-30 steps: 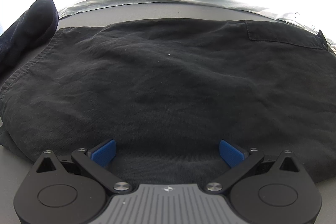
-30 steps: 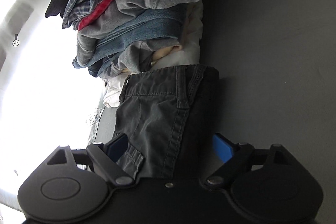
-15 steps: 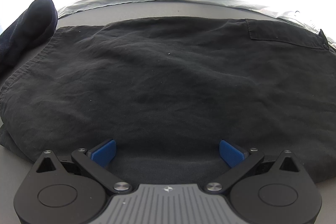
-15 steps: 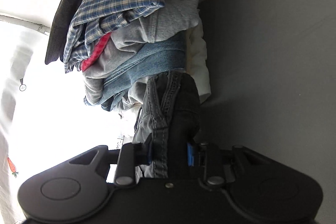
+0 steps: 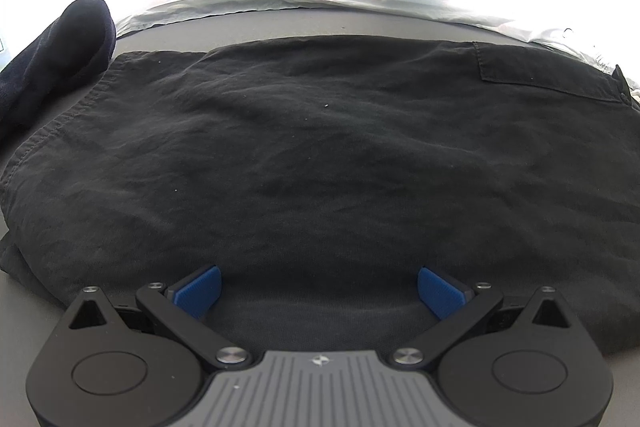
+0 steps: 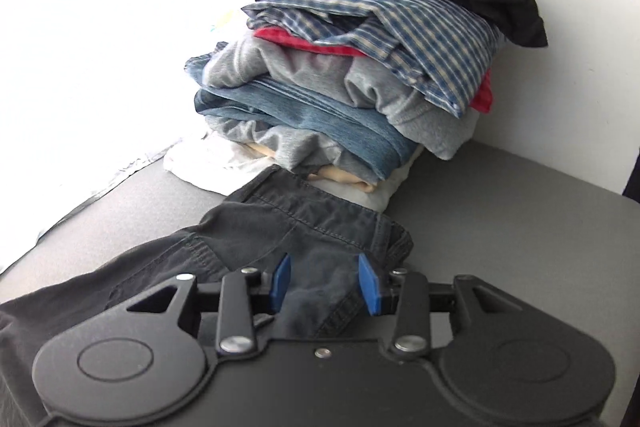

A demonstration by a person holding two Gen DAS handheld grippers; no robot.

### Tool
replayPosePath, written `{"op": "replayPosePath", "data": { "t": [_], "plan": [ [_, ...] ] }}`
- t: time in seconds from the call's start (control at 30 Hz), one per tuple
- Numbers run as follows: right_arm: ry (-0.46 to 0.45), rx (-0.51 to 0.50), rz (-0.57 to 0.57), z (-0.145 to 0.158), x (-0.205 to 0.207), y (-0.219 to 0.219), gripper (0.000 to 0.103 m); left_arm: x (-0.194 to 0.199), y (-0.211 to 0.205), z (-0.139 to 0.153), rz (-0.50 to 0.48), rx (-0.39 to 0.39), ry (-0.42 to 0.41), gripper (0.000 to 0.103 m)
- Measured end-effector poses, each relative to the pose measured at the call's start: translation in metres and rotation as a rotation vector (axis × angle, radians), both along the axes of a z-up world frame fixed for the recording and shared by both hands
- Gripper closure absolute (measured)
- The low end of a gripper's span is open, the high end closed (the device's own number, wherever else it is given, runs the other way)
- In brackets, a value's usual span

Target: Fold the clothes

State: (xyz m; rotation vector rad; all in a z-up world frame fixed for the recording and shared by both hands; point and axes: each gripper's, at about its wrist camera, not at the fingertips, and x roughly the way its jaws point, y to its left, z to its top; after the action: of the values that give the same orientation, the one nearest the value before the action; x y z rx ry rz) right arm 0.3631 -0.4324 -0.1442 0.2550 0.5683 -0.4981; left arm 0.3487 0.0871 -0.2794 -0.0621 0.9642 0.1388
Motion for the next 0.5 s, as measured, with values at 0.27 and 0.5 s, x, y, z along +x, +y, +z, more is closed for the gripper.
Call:
{"op": "replayPosePath", "data": {
  "t": [0.27,0.5],
  "plan": [
    [-0.016,0.049,0.644,0.0,0.064,0.139,0.08,0.0,-0.001,0.0,0.001,0.0,0.001,0.0],
    [0.114,0.17,0.677,-0.064,0.106,0.17,0.076,-0.002,-0.002,-0.002,0.005,0.002,-0.018,0.0]
  ]
}}
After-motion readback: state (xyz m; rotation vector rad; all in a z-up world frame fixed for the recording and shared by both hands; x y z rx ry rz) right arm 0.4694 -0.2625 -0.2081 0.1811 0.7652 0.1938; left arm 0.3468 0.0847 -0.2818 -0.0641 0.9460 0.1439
